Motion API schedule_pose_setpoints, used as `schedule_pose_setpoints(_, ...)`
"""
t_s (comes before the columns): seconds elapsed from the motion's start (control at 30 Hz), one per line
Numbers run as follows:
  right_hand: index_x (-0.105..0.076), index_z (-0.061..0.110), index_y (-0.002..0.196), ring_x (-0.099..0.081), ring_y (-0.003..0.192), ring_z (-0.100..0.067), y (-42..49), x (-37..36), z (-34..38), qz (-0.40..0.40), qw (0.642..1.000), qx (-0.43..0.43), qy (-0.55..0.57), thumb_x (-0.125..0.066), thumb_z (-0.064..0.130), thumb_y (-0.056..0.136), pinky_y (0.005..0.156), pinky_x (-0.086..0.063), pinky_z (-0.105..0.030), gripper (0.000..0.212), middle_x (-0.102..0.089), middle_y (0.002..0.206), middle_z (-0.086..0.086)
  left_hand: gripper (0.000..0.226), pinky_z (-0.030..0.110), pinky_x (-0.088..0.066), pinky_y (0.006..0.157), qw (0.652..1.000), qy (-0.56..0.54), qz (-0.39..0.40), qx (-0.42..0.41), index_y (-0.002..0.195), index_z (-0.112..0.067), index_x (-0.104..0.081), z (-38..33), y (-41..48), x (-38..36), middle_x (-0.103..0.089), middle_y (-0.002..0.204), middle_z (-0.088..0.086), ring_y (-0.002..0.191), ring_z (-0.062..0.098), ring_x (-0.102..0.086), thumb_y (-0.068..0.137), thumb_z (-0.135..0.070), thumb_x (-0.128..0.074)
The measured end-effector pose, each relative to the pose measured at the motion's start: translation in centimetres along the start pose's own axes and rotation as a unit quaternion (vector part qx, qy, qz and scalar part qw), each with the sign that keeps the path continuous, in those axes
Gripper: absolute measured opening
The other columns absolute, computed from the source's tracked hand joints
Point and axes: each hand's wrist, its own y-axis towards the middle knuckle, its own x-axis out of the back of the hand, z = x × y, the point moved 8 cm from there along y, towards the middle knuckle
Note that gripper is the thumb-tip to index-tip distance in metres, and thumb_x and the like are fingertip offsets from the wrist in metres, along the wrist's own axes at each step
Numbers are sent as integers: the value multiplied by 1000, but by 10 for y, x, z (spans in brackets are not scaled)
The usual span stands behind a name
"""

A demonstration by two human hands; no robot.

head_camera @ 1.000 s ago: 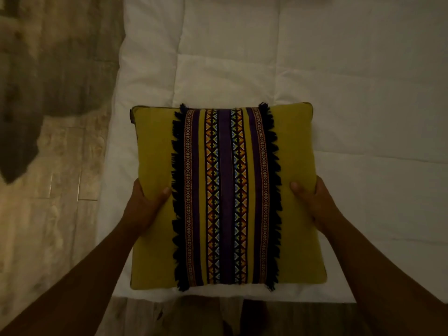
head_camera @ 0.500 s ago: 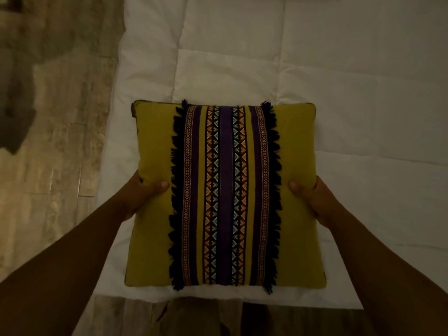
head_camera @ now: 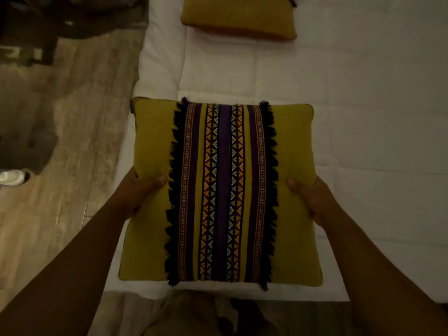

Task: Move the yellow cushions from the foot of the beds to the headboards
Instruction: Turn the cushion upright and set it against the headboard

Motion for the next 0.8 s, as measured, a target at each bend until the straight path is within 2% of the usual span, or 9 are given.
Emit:
schedule_pose_setpoints(0.1,-60,20,132,-74,99,-29,-35,20,40,-3,999,37,16,-84,38,69,75,-62,-48,69,-75,113,-8,86,59,-55,86,999,-5,4,-36,138,-27,-48,-47,-37,-11,-66,124,8,106,33,-68,62,-40,-85)
schedule_pose_setpoints(0.2,-61,22,130,-75,98,-27,-70,44,75,-10,997,75,22,-83,37,71,73,-62,-46,65,-76,112,-6,97,58,-56,83,998,-10,16,-68,139,-28,-46,-86,-73,-25,-67,124,7,105,33,-69,55,-43,-91)
schedule_pose_setpoints(0.3,-64,26,123,-75,95,-26,-106,66,103,-14,994,103,31,-83,37,71,69,-63,-42,57,-76,111,-5,89,51,-59,74,996,-18,16,-89,139,-27,-46,-116,-105,-39,-69,120,6,101,31,-70,60,-34,-86)
schedule_pose_setpoints(0.37,-62,25,126,-75,98,-28,-128,81,120,-27,992,122,27,-84,40,68,74,-62,-46,64,-75,113,-6,82,54,-59,77,994,-23,26,-104,136,-28,-49,-134,-123,-48,-70,118,5,97,29,-73,62,-33,-83)
schedule_pose_setpoints(0.43,-58,21,133,-73,102,-31,-149,94,134,-51,988,141,22,-85,44,64,82,-60,-53,77,-73,117,-8,89,55,-59,78,992,-24,39,-121,133,-29,-51,-150,-139,-60,-71,116,3,95,28,-74,54,-41,-90)
schedule_pose_setpoints(0.5,-56,20,135,-71,104,-32,-169,104,145,-68,985,160,24,-85,44,64,86,-58,-56,81,-71,120,-9,99,55,-59,79,988,-14,53,-144,135,-28,-50,-165,-150,-72,-71,117,4,98,31,-72,47,-46,-93)
schedule_pose_setpoints(0.6,-56,20,136,-70,106,-33,-201,116,152,-94,979,177,32,-83,42,65,89,-57,-57,79,-70,122,-10,87,59,-55,85,980,-3,82,-179,138,-26,-47,-188,-159,-86,-67,124,9,104,33,-69,61,-37,-88)
schedule_pose_setpoints(0.73,-61,23,131,-72,104,-29,-247,132,156,-128,969,206,48,-83,41,67,82,-61,-49,70,-73,119,-6,87,47,-61,73,968,9,120,-219,132,-31,-53,-213,-166,-103,-70,119,4,99,29,-72,54,-45,-88)
schedule_pose_setpoints(0.8,-64,29,123,-75,97,-24,-269,139,150,-154,963,211,61,-83,42,66,72,-63,-42,62,-75,114,-3,88,53,-59,80,962,21,146,-232,134,-31,-51,-221,-167,-118,-69,122,5,103,31,-70,55,-46,-87)
